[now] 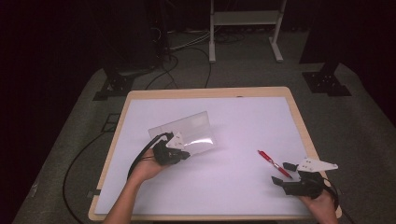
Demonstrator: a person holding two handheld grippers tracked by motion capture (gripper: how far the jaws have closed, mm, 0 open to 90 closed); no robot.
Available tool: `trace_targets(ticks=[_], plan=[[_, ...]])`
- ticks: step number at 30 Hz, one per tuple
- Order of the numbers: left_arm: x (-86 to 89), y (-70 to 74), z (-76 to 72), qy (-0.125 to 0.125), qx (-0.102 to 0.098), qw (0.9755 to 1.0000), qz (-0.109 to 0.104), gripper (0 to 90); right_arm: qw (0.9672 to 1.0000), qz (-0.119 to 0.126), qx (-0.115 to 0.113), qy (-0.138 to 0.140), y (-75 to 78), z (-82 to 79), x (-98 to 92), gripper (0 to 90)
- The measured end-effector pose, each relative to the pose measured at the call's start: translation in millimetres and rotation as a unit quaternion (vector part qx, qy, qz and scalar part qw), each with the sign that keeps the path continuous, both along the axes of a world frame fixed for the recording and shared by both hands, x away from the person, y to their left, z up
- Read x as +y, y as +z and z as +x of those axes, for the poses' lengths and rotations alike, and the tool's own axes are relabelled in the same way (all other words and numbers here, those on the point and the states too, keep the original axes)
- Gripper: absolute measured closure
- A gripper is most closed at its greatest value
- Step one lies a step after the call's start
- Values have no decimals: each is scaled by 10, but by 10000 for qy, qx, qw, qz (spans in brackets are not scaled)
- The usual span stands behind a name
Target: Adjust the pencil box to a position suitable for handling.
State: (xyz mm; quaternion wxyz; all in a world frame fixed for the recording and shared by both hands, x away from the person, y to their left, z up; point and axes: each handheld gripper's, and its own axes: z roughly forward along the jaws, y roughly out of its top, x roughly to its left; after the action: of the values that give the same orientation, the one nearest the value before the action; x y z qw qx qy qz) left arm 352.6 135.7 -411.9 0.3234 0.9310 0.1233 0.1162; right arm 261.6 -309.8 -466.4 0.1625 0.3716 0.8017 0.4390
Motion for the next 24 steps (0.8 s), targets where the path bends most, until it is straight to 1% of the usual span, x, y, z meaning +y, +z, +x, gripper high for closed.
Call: trace_targets(ticks=[3, 5, 6, 7, 11, 12, 15, 16, 24], plan=[[-52, -6, -7, -72, 7, 10000, -21, 891, 10000, 9, 16, -12, -1, 2, -3, 246], [-135, -17, -14, -184, 28, 9998, 17, 891, 10000, -4, 25, -10, 0, 7, -4, 246], [-135, -17, -14, -184, 28, 9998, 17, 891, 10000, -4, 25, -10, 0, 7, -4, 246], [-183, -22, -16, -240, 34, 9997, -9, 891, 10000, -40, 3, -18, 6, 7, -6, 245], [-251, -33, -12, -311, 41, 9995, -8, 892, 10000, -37, 8, -42, 6, 8, -11, 242], [-291, -37, -13, -372, 52, 9993, 4, 892, 10000, -45, 18, -42, 1, 8, -6, 242], [-330, -41, -14, -432, 90, 9990, -9, 891, 10000, -74, 19, -31, -1, 10, -1, 242], [-370, -46, -24, -504, 120, 9987, 5, 891, 10000, -92, 23, -27, -5, 13, -3, 242], [-488, -75, -60, -656, 135, 9978, 19, 891, 9999, -101, 25, -44, -15, 15, -14, 242]])
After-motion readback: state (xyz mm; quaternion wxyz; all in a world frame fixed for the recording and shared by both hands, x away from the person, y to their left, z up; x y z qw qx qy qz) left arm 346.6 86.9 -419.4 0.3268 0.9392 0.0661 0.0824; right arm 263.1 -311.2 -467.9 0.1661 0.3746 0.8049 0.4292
